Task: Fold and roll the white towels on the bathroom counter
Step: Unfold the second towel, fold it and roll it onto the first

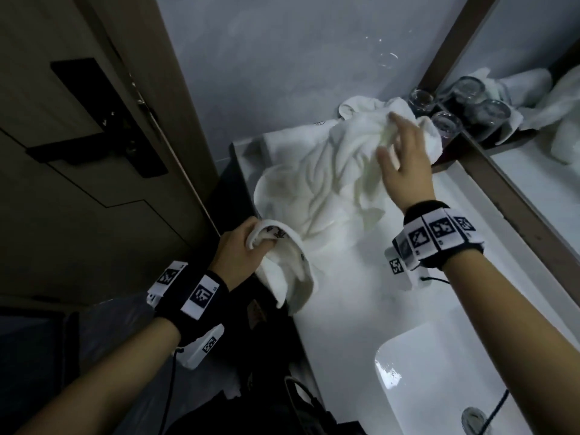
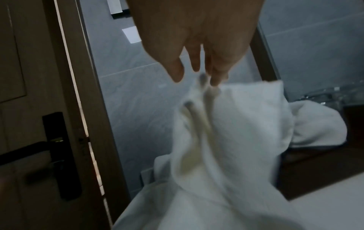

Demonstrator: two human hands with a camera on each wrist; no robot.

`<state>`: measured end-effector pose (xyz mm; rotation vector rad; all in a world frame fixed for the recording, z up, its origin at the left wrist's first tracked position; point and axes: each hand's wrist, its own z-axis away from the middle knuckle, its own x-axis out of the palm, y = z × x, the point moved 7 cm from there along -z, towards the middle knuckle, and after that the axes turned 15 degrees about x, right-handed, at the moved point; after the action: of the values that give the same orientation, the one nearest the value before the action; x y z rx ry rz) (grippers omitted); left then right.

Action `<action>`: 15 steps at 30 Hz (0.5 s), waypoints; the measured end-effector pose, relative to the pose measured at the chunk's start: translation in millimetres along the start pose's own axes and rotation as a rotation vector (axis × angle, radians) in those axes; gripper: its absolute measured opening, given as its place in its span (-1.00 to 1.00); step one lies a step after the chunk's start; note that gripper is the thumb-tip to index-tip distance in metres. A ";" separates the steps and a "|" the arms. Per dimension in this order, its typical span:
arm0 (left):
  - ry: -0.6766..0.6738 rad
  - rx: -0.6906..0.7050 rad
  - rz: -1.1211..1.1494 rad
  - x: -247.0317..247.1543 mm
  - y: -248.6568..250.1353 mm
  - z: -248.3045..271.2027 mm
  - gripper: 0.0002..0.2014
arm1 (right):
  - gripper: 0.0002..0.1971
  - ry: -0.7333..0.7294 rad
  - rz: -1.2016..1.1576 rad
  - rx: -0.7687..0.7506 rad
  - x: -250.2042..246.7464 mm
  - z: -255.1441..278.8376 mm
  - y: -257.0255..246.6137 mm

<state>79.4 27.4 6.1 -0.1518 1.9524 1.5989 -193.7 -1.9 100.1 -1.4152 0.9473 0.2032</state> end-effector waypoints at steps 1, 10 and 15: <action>0.018 -0.017 0.006 1.0 1.8 -1.5 -0.94 | -0.49 -0.081 0.030 0.038 10.5 5.4 4.3; 0.118 -0.173 0.275 15.5 15.4 -10.7 -0.72 | -0.35 -0.860 0.030 0.241 79.1 109.4 19.9; 0.093 -0.265 0.508 22.2 14.4 -1.7 -0.86 | -0.82 -0.725 0.200 0.288 71.2 106.0 47.4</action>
<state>54.3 35.9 7.1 0.1848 1.9393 2.2121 -132.7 73.6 4.5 -0.8706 0.4810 0.6537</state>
